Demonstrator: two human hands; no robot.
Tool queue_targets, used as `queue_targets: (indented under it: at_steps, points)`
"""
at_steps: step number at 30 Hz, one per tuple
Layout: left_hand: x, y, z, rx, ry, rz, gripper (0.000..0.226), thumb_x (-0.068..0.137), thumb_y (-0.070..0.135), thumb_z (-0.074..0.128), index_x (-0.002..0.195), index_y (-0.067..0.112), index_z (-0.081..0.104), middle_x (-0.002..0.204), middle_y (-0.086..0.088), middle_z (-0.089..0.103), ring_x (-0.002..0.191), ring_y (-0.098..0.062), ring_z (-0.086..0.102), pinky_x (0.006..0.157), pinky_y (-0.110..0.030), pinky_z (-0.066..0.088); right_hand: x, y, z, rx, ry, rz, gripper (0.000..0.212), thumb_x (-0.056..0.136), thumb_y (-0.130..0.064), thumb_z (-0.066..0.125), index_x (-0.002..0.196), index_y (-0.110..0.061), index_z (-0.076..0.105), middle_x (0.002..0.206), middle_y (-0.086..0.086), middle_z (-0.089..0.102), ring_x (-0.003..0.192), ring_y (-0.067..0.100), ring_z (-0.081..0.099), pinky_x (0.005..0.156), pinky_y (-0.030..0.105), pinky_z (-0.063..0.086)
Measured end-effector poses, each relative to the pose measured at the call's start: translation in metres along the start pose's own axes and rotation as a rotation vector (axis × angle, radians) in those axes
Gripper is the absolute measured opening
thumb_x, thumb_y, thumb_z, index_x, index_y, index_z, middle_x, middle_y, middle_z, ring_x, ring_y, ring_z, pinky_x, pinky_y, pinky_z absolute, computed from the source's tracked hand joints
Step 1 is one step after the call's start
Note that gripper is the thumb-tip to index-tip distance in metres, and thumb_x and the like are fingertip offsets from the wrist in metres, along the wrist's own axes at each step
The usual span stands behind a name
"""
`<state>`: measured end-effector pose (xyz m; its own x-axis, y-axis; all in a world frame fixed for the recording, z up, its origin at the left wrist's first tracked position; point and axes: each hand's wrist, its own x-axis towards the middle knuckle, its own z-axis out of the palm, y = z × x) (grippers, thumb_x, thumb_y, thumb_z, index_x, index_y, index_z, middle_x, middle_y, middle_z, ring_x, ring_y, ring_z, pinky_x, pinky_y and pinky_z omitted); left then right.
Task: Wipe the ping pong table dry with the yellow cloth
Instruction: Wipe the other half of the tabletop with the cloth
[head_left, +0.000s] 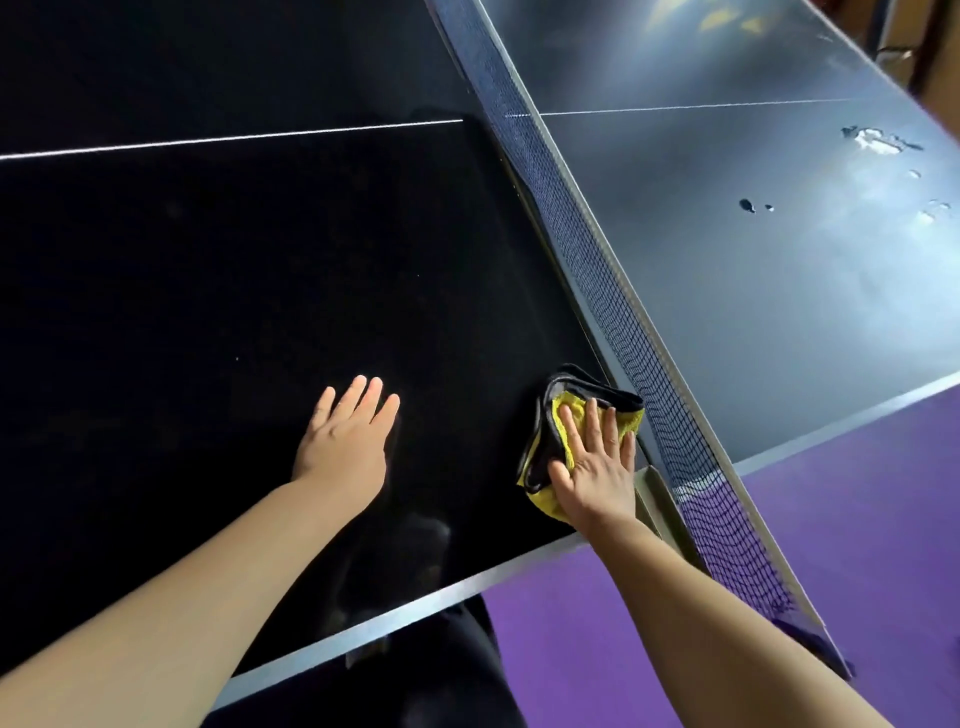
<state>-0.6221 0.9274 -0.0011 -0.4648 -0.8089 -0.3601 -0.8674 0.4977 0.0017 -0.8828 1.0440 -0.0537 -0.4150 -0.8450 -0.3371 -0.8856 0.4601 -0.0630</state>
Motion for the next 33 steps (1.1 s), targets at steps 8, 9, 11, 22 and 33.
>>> queue_targets:
  at_steps: [8,9,11,22,33]
  points:
    - [0.003,0.027,0.002,0.008,-0.008,0.089,0.064,0.098,0.020,0.038,0.151,0.022,0.001,0.159,-0.003,-0.004,0.145,-0.020,-0.010,0.118,-0.041,-0.004,-0.031,-0.027,0.013,0.030,-0.038,0.160,0.087,0.070,-0.074,-0.003,0.146,-0.036,-0.025,0.152,-0.001,-0.037,0.140,0.022,-0.037,0.117,0.049,-0.020]
    - [0.007,0.032,0.001,0.012,-0.007,0.104,0.064,0.098,0.020,0.038,0.151,0.021,0.001,0.159,-0.004,-0.004,0.145,-0.020,-0.010,0.118,-0.041,-0.003,-0.030,-0.027,0.013,0.031,-0.047,0.173,0.087,0.070,-0.076,-0.003,0.144,-0.036,-0.027,0.152,0.000,-0.038,0.140,0.024,-0.038,0.116,0.050,-0.020]
    - [0.017,0.043,-0.001,0.019,0.002,0.129,0.064,0.098,0.020,0.038,0.151,0.021,0.001,0.159,-0.004,-0.003,0.145,-0.021,-0.009,0.118,-0.041,-0.003,-0.023,-0.026,0.010,0.032,-0.058,0.195,0.089,0.069,-0.078,-0.001,0.142,-0.037,-0.031,0.152,0.002,-0.038,0.140,0.027,-0.038,0.115,0.053,-0.020]
    - [0.059,0.086,-0.017,0.016,0.004,0.206,0.064,0.098,0.021,0.040,0.151,0.020,0.003,0.159,-0.004,-0.001,0.146,-0.020,-0.008,0.118,-0.039,-0.003,0.034,-0.004,-0.012,0.040,-0.070,0.217,0.089,0.086,-0.076,0.026,0.145,-0.036,-0.028,0.153,0.005,-0.038,0.140,0.033,-0.038,0.112,0.063,-0.018]
    - [0.037,0.071,-0.006,0.042,-0.025,0.253,0.063,0.098,0.017,0.038,0.151,0.020,0.003,0.159,-0.004,-0.001,0.145,-0.021,-0.009,0.118,-0.039,-0.004,-0.002,-0.006,0.005,0.017,0.001,0.073,0.079,0.074,-0.053,0.009,0.147,-0.041,-0.017,0.161,0.003,-0.021,0.145,0.029,-0.029,0.116,0.052,-0.020]
